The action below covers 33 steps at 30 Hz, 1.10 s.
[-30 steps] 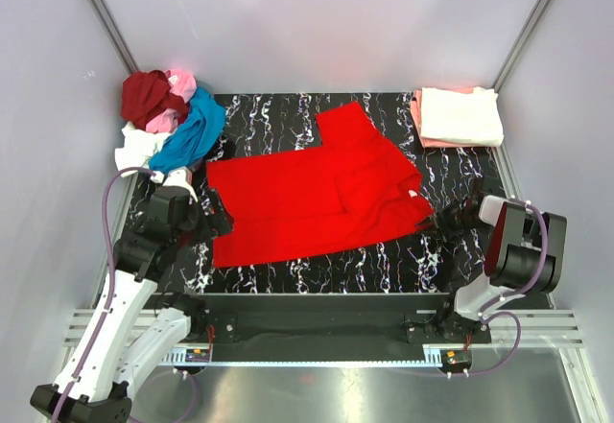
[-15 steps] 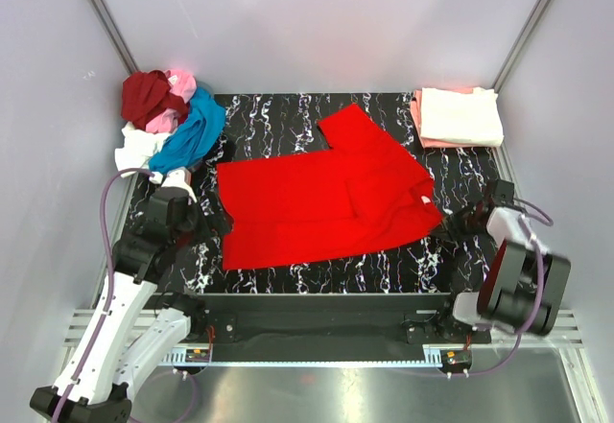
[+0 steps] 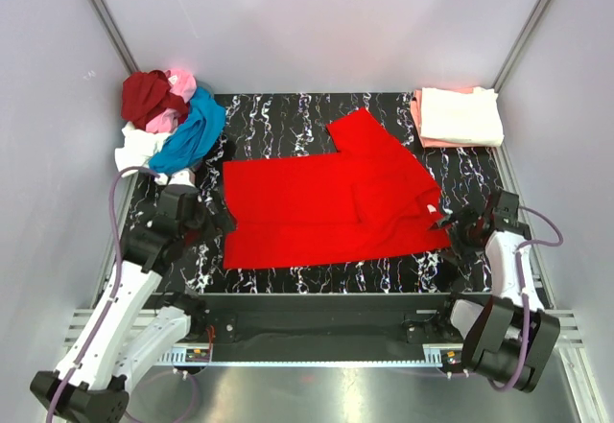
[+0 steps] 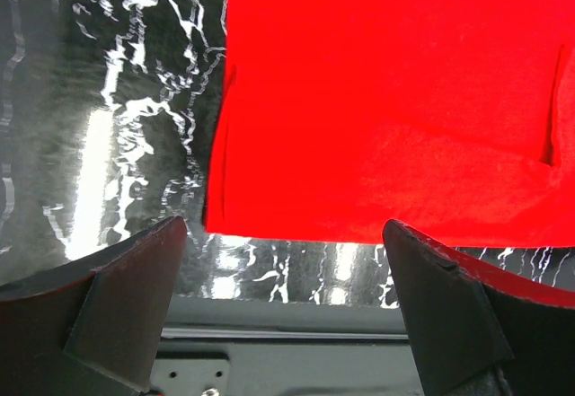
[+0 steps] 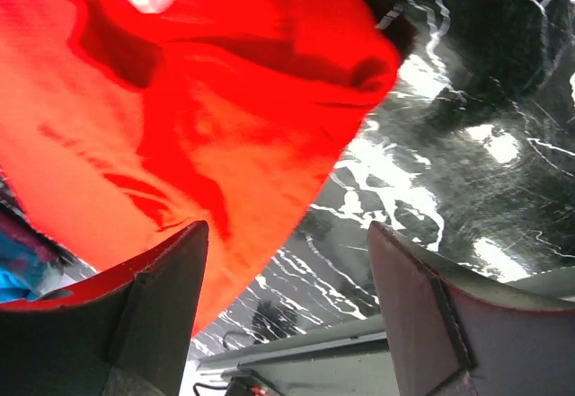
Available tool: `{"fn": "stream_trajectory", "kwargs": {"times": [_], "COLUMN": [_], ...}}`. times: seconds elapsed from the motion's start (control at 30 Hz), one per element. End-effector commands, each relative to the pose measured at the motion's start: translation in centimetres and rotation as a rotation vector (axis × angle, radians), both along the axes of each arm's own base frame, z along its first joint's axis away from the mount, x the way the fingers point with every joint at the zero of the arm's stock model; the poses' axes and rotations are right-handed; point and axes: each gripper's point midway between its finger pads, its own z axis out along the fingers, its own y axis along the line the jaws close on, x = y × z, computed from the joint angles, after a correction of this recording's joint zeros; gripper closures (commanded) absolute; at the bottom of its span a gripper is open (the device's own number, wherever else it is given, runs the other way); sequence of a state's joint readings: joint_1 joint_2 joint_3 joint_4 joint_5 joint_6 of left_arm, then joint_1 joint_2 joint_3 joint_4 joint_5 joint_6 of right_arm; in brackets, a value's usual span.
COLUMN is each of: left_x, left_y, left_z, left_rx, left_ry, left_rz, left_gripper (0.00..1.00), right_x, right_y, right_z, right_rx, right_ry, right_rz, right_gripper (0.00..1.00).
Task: Fold and stack the t-shirts
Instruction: Fold the tshirt
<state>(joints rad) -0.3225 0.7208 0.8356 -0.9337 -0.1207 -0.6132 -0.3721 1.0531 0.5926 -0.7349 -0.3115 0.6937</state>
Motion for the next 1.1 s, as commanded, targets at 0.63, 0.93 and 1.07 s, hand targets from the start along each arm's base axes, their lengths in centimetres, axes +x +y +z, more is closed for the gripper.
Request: {"fn": "stream_trajectory", "kwargs": {"times": [0.63,0.93,1.07], "left_x": [-3.3,-3.1,-2.5], "left_y": [-3.1,-2.6,-2.2], "left_z": [-11.2,-14.8,-15.0], "left_rx": [-0.116,-0.05,-0.018], "left_ry": [0.246,0.29,0.276], "left_rz": [0.219,0.257,0.273], "left_gripper": [0.01,0.09,0.14], "right_x": [1.9,1.9,2.6], "right_y": [1.9,1.5,1.6], "right_z": [1.5,-1.9,-3.2], "right_rx": [-0.081,-0.135,-0.116], "right_ry": [-0.056,0.044,0.083], "right_rz": [0.128,0.126,0.129], "right_gripper": [0.29,0.22,0.21]}}
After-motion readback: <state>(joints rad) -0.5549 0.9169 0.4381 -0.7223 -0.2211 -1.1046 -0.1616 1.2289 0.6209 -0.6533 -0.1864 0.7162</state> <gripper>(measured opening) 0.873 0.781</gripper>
